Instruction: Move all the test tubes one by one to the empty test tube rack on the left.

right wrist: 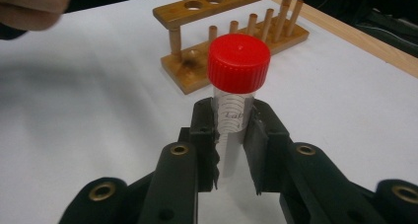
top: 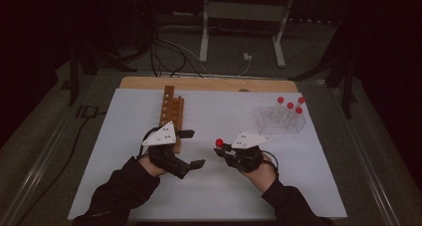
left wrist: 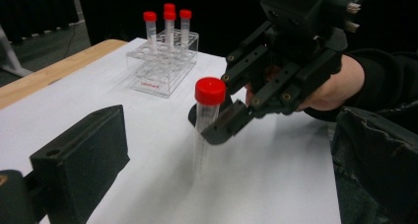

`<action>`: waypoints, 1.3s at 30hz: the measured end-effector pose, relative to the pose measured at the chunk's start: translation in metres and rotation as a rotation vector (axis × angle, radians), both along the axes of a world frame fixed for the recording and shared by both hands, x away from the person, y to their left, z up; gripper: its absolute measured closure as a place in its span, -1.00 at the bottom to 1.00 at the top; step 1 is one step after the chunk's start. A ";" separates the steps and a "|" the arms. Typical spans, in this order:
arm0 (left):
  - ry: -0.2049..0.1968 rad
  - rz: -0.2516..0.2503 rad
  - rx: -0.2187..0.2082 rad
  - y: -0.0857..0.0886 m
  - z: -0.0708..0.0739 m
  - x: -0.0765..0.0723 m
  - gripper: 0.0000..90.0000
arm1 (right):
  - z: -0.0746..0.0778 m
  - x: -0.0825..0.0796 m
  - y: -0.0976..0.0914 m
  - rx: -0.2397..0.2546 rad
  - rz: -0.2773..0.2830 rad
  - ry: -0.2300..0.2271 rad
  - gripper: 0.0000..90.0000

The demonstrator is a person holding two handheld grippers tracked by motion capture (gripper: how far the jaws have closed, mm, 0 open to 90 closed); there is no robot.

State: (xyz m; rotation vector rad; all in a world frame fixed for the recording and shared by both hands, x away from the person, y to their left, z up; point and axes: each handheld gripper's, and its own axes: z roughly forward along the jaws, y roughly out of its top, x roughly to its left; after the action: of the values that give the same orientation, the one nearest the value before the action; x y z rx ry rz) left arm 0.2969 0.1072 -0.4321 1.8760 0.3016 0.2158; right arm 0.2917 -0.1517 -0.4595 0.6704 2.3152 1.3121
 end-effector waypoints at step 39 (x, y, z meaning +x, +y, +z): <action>-0.063 -0.001 0.039 -0.042 -0.005 0.015 0.60 | 0.002 -0.005 0.002 0.025 0.027 0.014 0.65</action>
State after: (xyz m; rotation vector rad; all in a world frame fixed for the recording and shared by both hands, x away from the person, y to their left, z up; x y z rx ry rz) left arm 0.3114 0.0649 -0.4368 1.9036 0.2556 0.2813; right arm 0.2863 -0.1496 -0.4574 0.6607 2.3304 1.3541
